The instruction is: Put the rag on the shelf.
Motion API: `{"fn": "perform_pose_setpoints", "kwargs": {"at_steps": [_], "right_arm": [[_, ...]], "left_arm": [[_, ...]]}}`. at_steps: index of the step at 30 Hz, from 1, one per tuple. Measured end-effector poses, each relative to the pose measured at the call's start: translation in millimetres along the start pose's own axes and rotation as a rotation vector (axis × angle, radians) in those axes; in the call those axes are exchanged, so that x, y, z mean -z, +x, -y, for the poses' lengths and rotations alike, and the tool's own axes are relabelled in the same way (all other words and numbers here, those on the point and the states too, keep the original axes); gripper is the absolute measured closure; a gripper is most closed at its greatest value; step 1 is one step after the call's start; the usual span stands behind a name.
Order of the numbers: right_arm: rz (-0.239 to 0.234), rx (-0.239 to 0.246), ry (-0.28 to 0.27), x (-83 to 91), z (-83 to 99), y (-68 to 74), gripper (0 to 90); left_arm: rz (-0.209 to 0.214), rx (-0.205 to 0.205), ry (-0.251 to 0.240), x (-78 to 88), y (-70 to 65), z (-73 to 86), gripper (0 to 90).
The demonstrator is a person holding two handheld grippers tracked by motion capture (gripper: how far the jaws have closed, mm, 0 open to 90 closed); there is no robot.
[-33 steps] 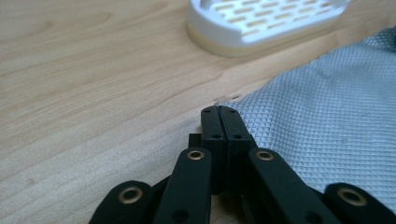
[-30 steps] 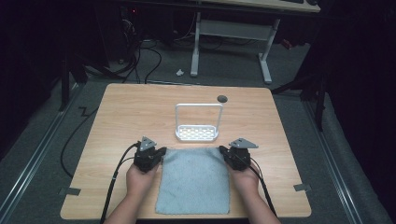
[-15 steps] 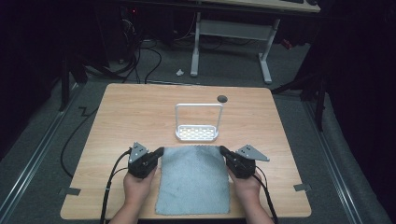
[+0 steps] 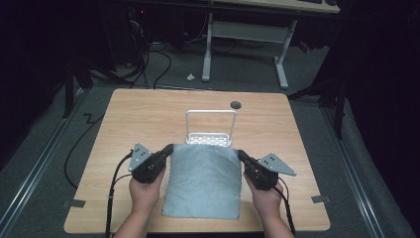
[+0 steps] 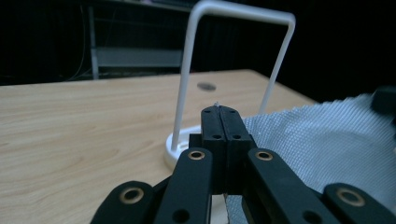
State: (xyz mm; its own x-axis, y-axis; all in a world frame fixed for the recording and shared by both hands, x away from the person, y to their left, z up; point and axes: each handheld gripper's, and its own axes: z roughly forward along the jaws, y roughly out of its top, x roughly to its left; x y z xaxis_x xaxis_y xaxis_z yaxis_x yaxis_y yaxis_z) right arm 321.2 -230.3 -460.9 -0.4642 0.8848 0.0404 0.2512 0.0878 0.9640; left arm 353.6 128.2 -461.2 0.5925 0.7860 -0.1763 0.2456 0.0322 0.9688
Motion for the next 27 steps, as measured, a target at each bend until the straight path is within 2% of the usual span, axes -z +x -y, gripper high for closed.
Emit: {"fn": "perform_pose_setpoints", "kwargs": {"at_steps": [5, 9, 11, 16, 20, 27], "right_arm": [[0.016, 0.019, -0.034, 5.1, -7.1, 1.1, 90.0], [0.021, 0.052, -0.068, 8.8, -22.0, 6.0, 90.0], [0.026, 0.062, -0.085, 10.6, -29.8, 6.3, 90.0], [0.039, 0.085, -0.117, 14.4, -51.1, 2.7, 90.0], [0.045, 0.083, -0.141, 15.8, -63.4, -1.2, 90.0], [0.057, 0.086, -0.150, 10.4, -76.9, -9.7, 90.0]], "left_arm": [[-0.012, -0.019, -0.009, 4.5, 3.5, -8.0, 90.0], [-0.013, -0.061, -0.029, 5.6, 1.1, -18.8, 90.0], [-0.005, -0.069, -0.045, 5.5, -0.1, -25.6, 90.0], [0.005, -0.080, -0.081, 4.3, -2.8, -40.7, 90.0], [0.006, -0.100, -0.098, 1.5, -5.2, -52.5, 90.0], [-0.006, -0.127, -0.098, -8.9, -2.8, -69.5, 90.0]]}}
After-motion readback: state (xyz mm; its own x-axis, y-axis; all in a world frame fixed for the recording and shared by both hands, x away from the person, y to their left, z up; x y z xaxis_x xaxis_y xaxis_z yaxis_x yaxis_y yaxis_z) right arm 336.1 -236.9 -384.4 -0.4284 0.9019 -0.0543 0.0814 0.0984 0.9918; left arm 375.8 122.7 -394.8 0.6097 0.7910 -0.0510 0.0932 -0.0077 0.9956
